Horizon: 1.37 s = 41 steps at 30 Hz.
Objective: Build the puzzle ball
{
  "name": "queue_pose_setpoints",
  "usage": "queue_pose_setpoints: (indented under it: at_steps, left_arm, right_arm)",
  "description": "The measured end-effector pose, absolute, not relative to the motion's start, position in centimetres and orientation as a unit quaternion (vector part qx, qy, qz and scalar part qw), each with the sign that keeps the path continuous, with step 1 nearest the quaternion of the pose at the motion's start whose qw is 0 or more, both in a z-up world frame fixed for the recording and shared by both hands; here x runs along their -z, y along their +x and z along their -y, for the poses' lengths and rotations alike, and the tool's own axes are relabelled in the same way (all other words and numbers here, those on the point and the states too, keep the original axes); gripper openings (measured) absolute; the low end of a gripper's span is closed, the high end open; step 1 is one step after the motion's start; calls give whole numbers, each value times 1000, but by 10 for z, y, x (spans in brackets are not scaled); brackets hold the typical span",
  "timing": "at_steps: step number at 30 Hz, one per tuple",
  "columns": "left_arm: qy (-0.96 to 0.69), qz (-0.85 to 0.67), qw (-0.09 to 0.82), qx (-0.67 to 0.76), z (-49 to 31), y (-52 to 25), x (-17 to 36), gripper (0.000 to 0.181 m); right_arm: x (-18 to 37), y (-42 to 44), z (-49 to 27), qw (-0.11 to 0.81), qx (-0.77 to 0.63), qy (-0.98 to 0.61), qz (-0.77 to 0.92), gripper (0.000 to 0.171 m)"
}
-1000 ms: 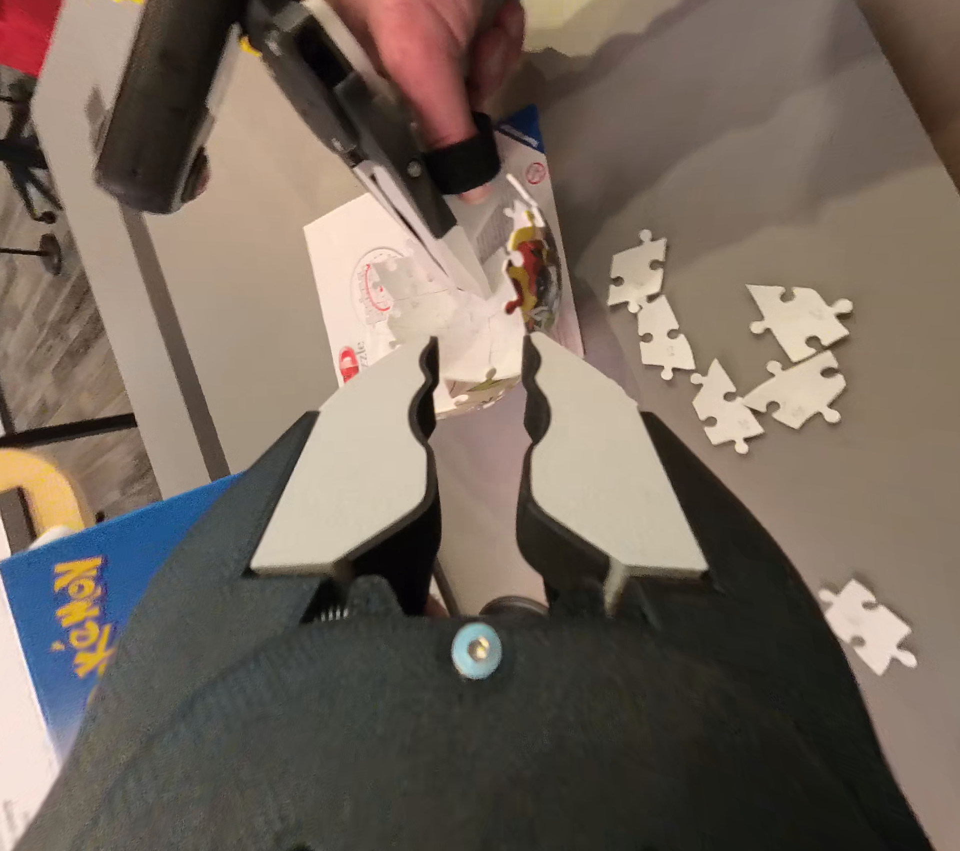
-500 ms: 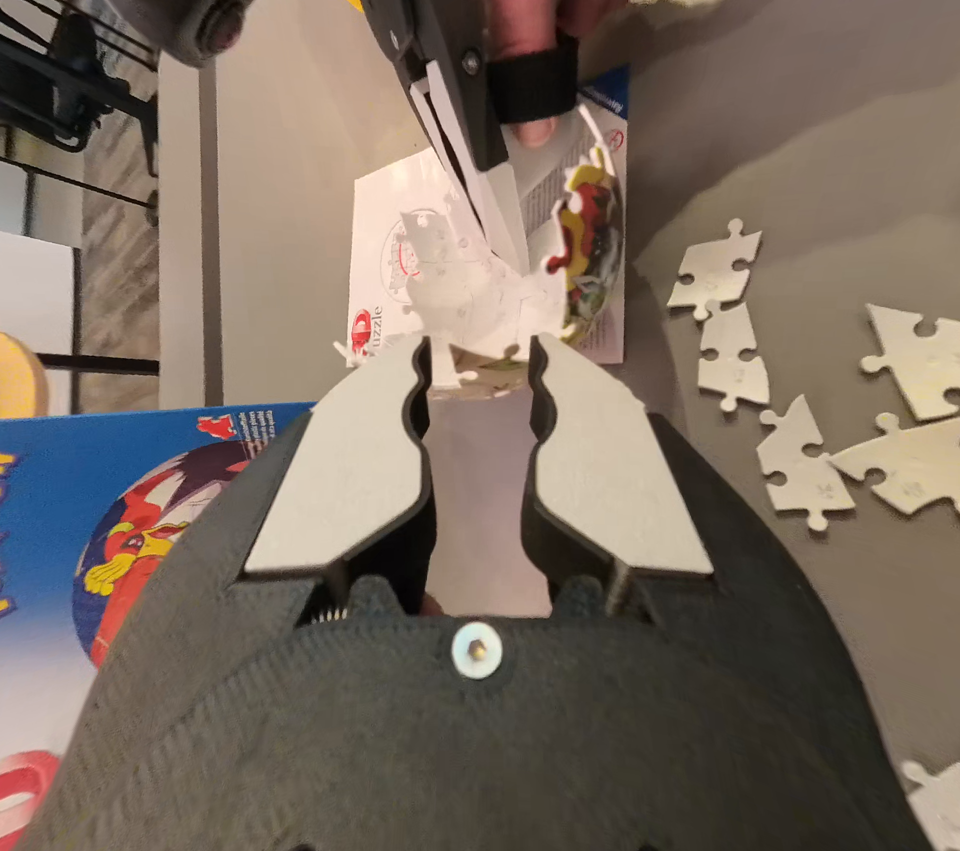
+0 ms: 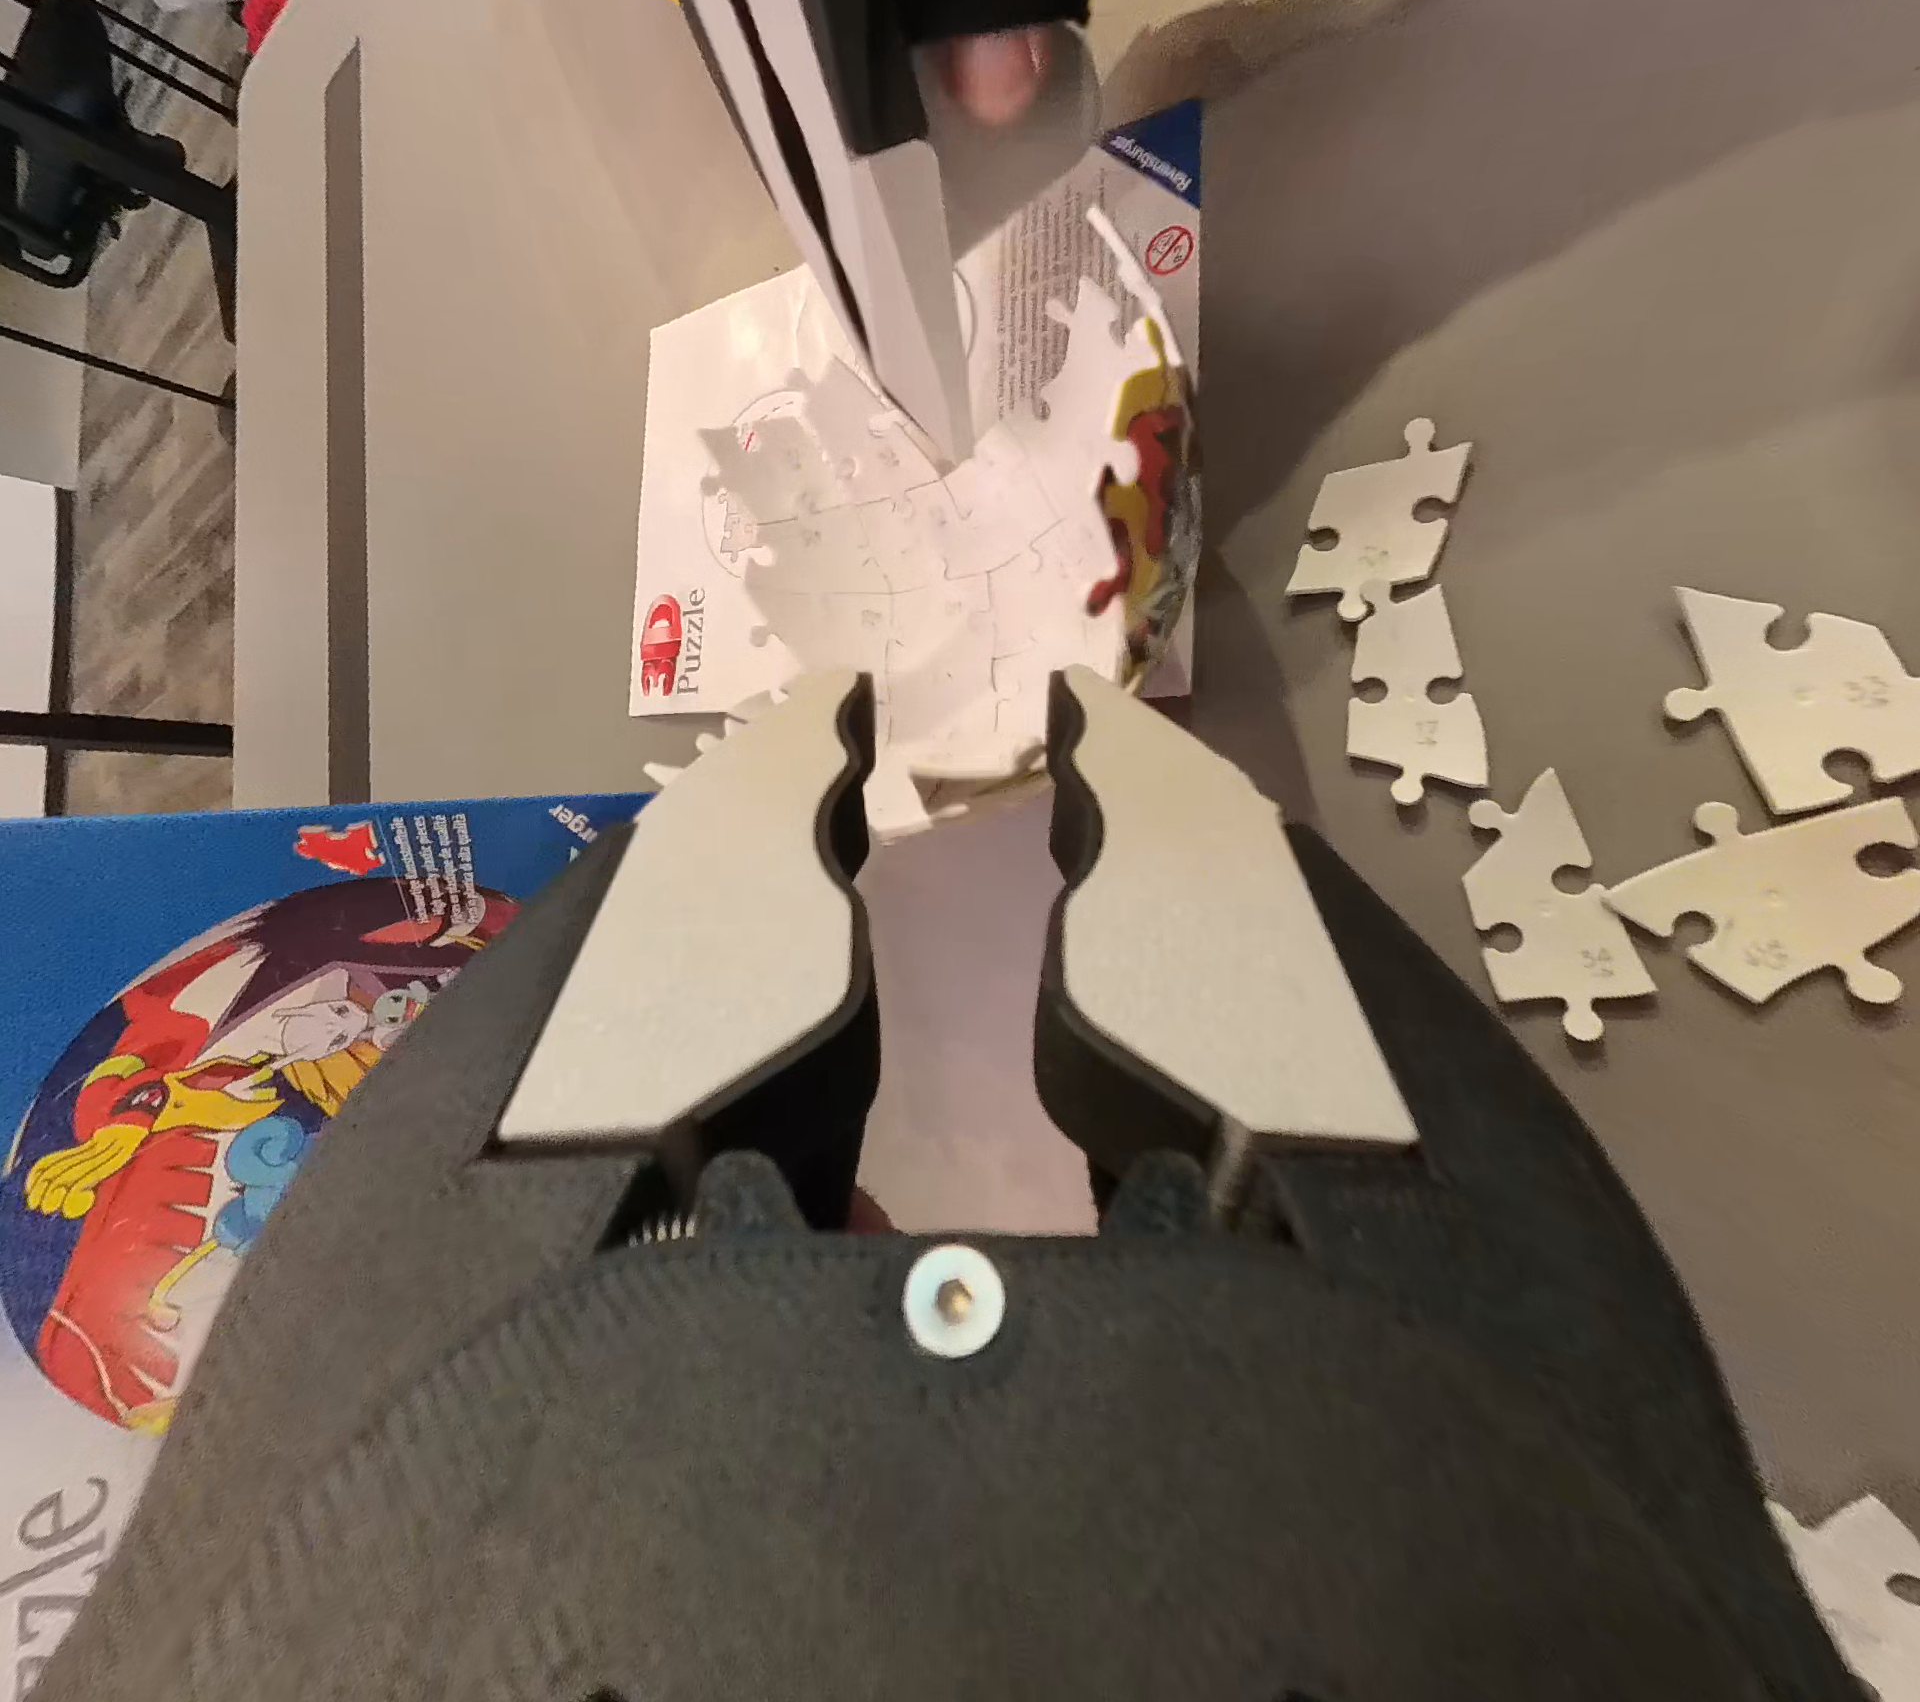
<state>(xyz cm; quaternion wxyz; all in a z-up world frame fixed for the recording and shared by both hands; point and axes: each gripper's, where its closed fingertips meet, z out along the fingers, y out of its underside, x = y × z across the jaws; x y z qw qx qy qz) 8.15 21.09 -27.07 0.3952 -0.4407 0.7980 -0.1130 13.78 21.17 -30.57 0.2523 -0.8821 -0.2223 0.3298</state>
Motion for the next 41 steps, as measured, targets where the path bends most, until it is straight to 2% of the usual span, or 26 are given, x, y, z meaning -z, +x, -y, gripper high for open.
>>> queue_pose_setpoints:
  at_steps: [1, 6, 10, 15, 22, 31, 35, 41]
  left_arm:
    - [-440, -796, 398, 115, -211, 81, 269, 30]
    - [-445, -795, 395, 119, -213, 77, 268, 30]
    - [-447, -799, 384, 120, -212, 75, 272, 29]
    - [-456, -785, 400, 128, -220, 76, 263, 28]
    - [-515, -738, 416, 132, -266, 83, 245, 32]
    - [-581, -738, 270, 213, -286, 111, 276, 42]
    - [-618, -729, 209, 209, -287, 101, 295, 37]
    - [-645, -704, 190, 230, -280, 89, 309, 10]
  right_arm:
    - [302, 139, -212, 256, -331, -881, 222, 0]
    - [286, 157, -216, 283, -323, -878, 212, 2]
    - [280, 155, -225, 303, -326, -870, 214, 18]
    - [280, 141, -239, 324, -320, -859, 234, 30]
    - [290, 142, -251, 317, -299, -869, 235, 25]
    - [297, 136, -265, 322, -305, -864, 241, 18]
    - [299, 130, -268, 323, -308, -859, 250, 17]
    - [301, 119, -268, 321, -319, -852, 264, 15]
